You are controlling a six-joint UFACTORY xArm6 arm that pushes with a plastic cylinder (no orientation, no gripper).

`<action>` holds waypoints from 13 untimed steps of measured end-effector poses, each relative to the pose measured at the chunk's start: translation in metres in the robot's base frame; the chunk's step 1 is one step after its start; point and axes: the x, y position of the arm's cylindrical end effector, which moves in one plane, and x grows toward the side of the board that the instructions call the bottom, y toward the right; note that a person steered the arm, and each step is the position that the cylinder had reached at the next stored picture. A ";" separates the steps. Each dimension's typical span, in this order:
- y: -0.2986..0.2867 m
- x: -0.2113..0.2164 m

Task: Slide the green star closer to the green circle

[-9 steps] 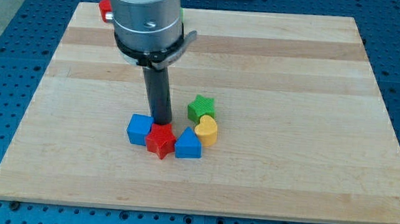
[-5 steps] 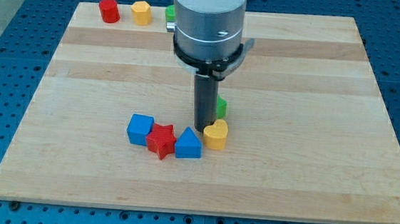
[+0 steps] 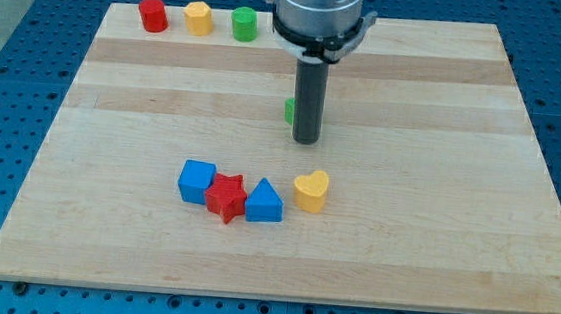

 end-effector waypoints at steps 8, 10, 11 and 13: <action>-0.023 -0.082; -0.023 -0.098; -0.023 -0.109; -0.023 -0.130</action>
